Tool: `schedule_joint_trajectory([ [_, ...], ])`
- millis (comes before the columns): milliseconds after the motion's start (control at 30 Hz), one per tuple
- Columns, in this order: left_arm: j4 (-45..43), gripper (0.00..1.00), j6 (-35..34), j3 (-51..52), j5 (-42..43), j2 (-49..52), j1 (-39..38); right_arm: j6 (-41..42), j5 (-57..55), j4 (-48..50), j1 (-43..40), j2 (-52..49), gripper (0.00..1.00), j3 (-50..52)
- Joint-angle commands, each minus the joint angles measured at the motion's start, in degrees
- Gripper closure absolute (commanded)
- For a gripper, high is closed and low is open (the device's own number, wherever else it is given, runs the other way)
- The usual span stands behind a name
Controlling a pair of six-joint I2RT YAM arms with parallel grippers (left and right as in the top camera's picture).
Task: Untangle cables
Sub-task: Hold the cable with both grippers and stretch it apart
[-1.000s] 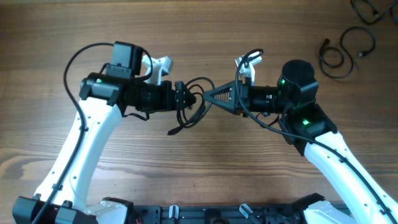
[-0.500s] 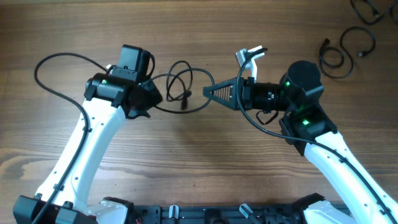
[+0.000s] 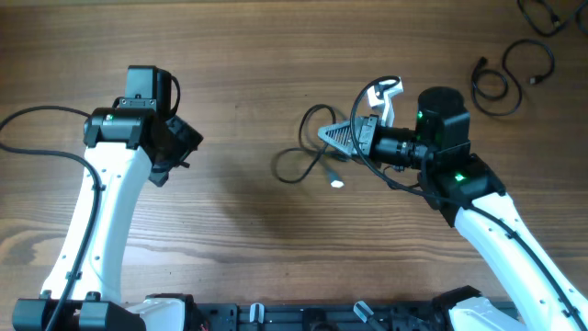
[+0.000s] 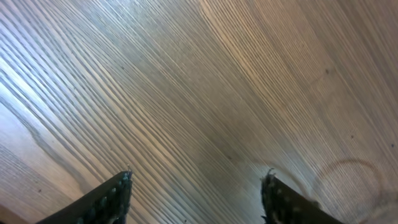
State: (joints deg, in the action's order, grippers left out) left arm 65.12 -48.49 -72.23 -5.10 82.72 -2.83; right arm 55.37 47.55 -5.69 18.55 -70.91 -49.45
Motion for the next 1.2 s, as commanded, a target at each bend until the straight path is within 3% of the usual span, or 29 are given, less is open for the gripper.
schedule_joint_trajectory([
  [0,-0.3,0.25,2.3,0.0,9.2,0.2,0.3,-0.7,-7.6,-5.6,-0.2,0.7,0.96,-0.8],
  [167,-1.2,0.18,16.3,0.0,25.4,0.2,-4.8,9.4,-14.8,-5.6,-0.2,0.7,0.96,-0.8],
  [300,-2.8,0.09,23.2,0.0,27.2,0.2,-13.4,20.5,-15.9,-5.8,-0.2,0.7,0.96,-0.8],
  [333,-4.4,0.11,21.5,0.0,27.2,0.2,-16.0,24.2,-15.8,-6.0,-0.2,0.7,0.96,-0.8],
  [400,-6.6,0.18,11.7,0.0,27.2,0.2,-18.7,24.9,-15.6,-6.0,-0.2,0.7,0.96,-0.8],
  [533,-9.1,0.18,-16.7,0.0,27.2,0.2,-21.7,28.9,-16.1,-6.4,1.0,0.7,0.96,-0.8],
  [633,-10.2,0.13,-31.9,0.0,27.2,0.2,-21.8,31.0,-16.3,-5.9,1.0,0.7,0.96,-0.8],
  [767,-10.7,0.14,-48.2,0.0,28.9,0.2,-21.8,34.0,-16.3,-4.0,1.0,0.7,0.96,-0.8],
  [900,-17.7,0.15,-53.0,0.0,33.0,0.2,-21.8,38.2,-17.4,1.2,3.0,0.7,0.96,-0.8],
  [1033,-19.7,0.21,-53.2,0.0,33.4,0.2,-21.8,39.8,-20.8,2.4,5.8,0.7,0.96,-0.8],
  [1167,-19.7,0.51,-53.2,0.0,32.2,0.2,-21.8,39.5,-19.2,2.7,5.8,0.7,0.96,-0.8],
])
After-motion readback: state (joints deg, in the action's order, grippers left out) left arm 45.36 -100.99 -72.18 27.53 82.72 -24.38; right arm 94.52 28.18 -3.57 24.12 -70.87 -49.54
